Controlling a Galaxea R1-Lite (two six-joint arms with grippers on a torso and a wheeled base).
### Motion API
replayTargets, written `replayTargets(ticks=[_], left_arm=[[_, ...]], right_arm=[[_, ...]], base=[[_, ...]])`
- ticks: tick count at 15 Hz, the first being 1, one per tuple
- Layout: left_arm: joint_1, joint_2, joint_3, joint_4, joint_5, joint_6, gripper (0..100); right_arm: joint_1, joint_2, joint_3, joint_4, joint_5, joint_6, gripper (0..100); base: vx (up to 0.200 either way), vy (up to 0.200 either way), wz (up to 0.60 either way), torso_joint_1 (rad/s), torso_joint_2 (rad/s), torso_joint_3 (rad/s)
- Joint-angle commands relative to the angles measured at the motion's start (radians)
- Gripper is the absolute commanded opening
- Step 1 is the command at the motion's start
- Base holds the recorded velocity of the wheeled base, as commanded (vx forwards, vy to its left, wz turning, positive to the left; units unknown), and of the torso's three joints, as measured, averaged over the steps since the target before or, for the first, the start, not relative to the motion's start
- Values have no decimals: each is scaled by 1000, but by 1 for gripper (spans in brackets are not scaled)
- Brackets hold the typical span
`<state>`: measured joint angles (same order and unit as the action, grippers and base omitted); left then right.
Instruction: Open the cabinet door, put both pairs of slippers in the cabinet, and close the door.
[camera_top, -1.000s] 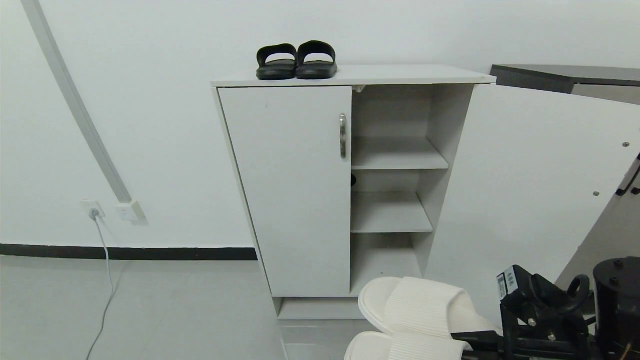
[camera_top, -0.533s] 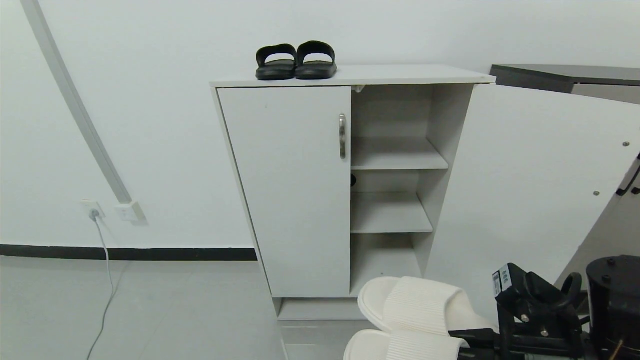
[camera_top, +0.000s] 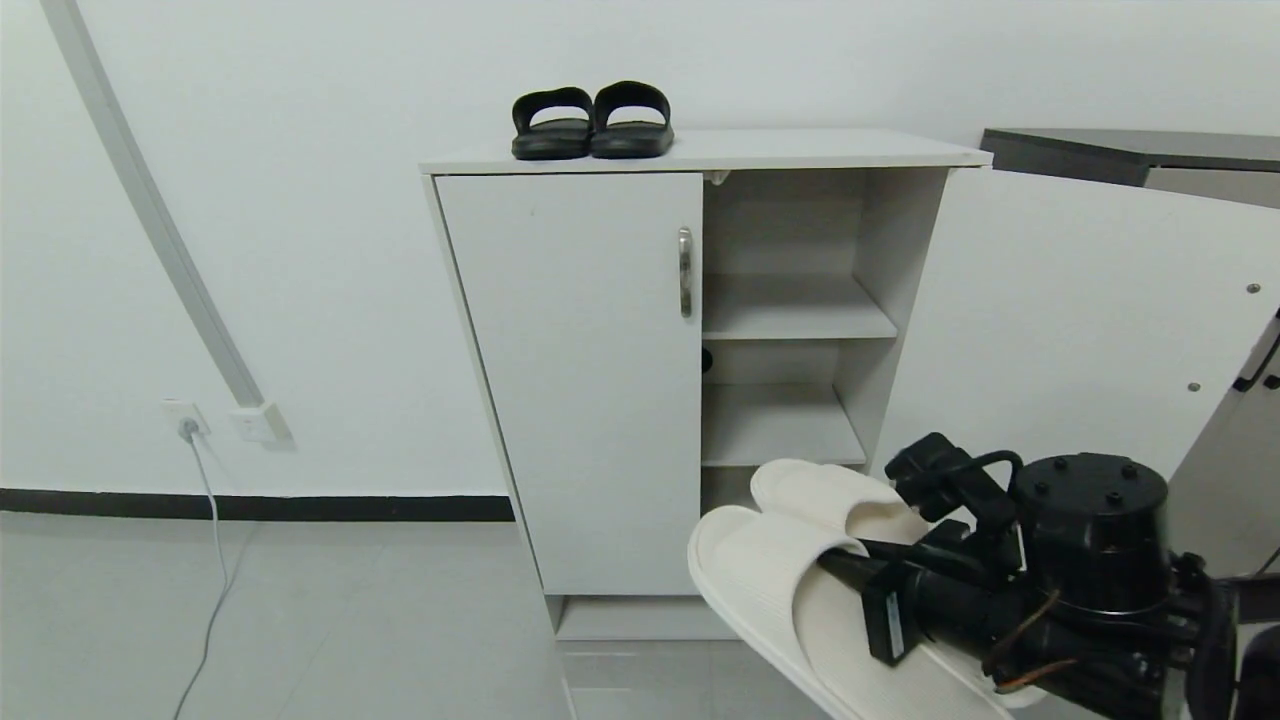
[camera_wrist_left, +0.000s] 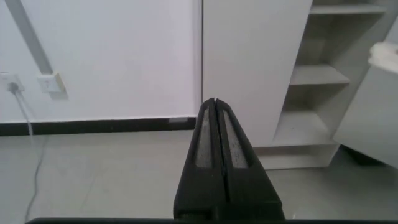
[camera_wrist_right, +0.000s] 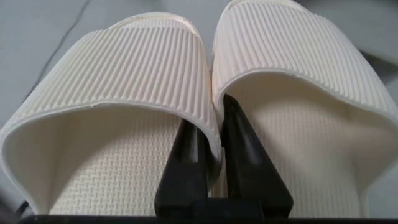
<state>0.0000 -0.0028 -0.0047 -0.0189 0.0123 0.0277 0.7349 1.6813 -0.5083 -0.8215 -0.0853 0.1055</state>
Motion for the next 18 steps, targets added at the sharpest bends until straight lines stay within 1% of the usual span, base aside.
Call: replayTargets(ticks=[1, 3, 4, 5, 6, 7, 8, 9, 10, 11, 12, 13, 16, 18], left_arm=[[0, 3, 3, 25, 29, 20, 0], [0, 3, 5, 24, 18, 28, 0], [0, 3, 5, 24, 0, 26, 0], [0, 3, 5, 24, -11, 28, 0], [0, 3, 5, 22, -12, 18, 0], [0, 3, 5, 22, -12, 18, 0], [0, 4, 5, 22, -12, -2, 0], [0, 3, 5, 22, -14, -2, 0], [0, 3, 5, 22, -14, -2, 0], [0, 3, 5, 22, -14, -2, 0], [0, 3, 5, 22, -12, -2, 0], [0, 3, 5, 22, -14, -2, 0], [0, 3, 5, 22, -14, -2, 0], [0, 4, 5, 22, -14, -6, 0]], right_arm=[[11, 160, -87, -53, -131, 33, 0], [12, 268, -161, -119, -264, 43, 0], [11, 344, -213, -148, -370, 49, 0], [8, 410, -260, -176, -452, 49, 0], [3, 463, -296, -200, -501, 49, 0], [3, 463, -296, -200, -501, 49, 0], [-20, 552, -391, -220, -605, 49, 0], [-37, 604, -458, -223, -686, 51, 0], [-37, 607, -461, -223, -691, 51, 0], [-38, 649, -513, -223, -712, 49, 0], [-38, 667, -536, -223, -717, 48, 0], [-38, 683, -556, -223, -718, 48, 0], [-38, 686, -558, -223, -722, 48, 0], [-38, 692, -558, -225, -722, 48, 0]], base=[[0, 0, 0, 0, 0, 0], [0, 0, 0, 0, 0, 0], [0, 0, 0, 0, 0, 0], [0, 0, 0, 0, 0, 0], [0, 0, 0, 0, 0, 0], [0, 0, 0, 0, 0, 0], [0, 0, 0, 0, 0, 0], [0, 0, 0, 0, 0, 0], [0, 0, 0, 0, 0, 0], [0, 0, 0, 0, 0, 0], [0, 0, 0, 0, 0, 0], [0, -200, 0, 12, 7, 2], [0, -200, 0, 5, 2, 4], [0, 0, 0, 0, 0, 0]])
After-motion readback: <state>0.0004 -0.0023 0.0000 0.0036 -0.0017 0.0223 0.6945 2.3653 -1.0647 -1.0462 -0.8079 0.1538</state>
